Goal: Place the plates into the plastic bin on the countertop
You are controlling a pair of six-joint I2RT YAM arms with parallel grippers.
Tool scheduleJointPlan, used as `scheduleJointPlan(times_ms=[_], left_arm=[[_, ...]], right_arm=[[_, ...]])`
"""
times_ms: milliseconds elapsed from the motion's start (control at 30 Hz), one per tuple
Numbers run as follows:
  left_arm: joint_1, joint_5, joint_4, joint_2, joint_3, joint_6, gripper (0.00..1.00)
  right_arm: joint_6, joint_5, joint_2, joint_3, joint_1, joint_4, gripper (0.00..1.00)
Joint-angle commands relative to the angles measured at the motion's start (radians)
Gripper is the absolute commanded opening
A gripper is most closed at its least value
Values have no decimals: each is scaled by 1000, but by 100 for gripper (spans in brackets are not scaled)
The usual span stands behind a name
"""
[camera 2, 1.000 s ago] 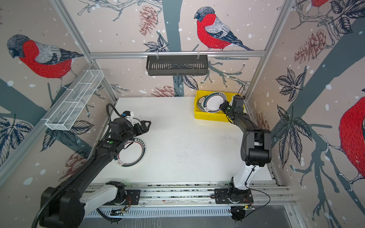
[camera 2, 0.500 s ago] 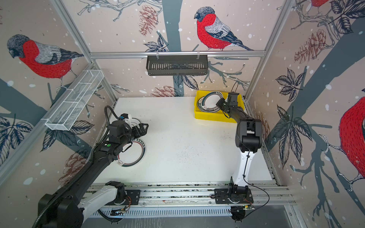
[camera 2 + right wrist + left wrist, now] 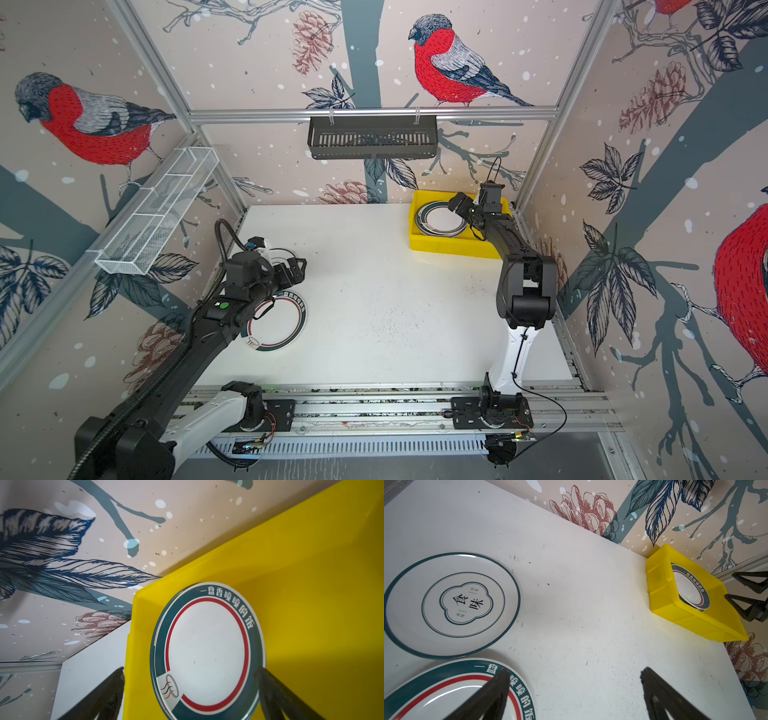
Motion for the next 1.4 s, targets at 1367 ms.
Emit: scheduleJointPlan(times_ms=[1367], left_arm=[[348, -213, -25, 427, 194, 11, 69]], right_arm=[[-127, -351, -999, -929, 203, 160, 99]])
